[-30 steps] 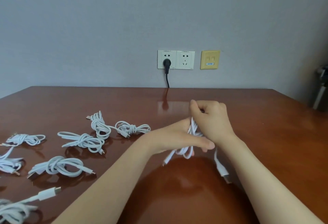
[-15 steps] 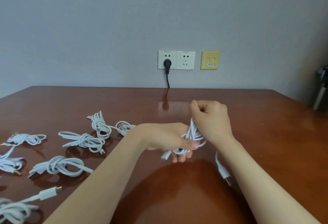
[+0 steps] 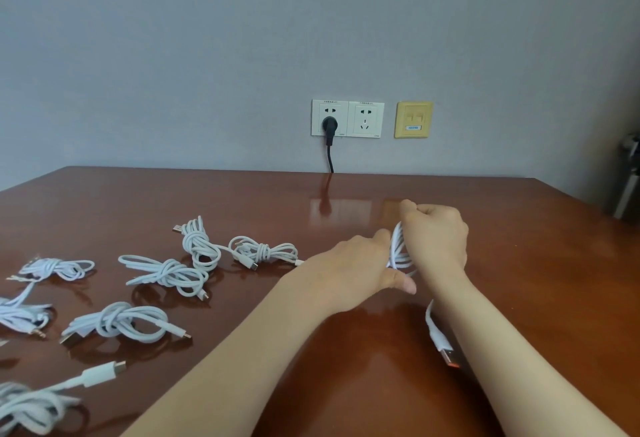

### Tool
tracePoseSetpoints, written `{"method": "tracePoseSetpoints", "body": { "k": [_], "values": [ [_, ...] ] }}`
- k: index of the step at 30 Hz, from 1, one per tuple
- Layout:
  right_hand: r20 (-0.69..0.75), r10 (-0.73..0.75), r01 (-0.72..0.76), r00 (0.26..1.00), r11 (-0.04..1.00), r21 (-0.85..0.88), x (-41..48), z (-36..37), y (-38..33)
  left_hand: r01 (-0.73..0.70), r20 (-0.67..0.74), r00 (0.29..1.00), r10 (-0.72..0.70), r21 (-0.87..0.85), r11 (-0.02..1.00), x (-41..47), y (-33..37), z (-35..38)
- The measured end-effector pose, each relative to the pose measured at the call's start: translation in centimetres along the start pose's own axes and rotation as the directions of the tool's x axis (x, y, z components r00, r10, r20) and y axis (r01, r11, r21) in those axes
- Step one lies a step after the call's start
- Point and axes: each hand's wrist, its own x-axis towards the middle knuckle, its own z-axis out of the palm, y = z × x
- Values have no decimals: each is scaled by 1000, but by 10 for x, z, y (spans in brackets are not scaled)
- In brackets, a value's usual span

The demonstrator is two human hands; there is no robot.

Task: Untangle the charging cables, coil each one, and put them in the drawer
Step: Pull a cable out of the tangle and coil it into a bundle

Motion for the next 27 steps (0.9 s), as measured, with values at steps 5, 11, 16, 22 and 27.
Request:
{"method": "tracePoseSetpoints", "body": {
  "k": [5, 11, 16, 22, 27],
  "values": [
    [2, 45, -45, 999, 996, 71, 2, 0, 1, -31, -65, 997, 35, 69, 997, 1, -2, 5],
    [179, -136, 137, 975, 991, 6, 12, -3, 6, -104, 54, 993, 103, 18, 994, 0, -7, 3],
    [494, -224, 157, 840, 972, 175, 20, -14, 6, -122, 193, 970, 150, -150, 981, -6, 4, 8],
    [745, -157, 45, 648, 985, 169, 28, -14, 16, -148, 67, 968, 243, -628, 764, -11, 12, -5],
    [573, -97, 112, 814, 994, 9, 19, 25, 33, -135, -118, 990, 76, -654, 744, -7, -4, -13]
  ]
}}
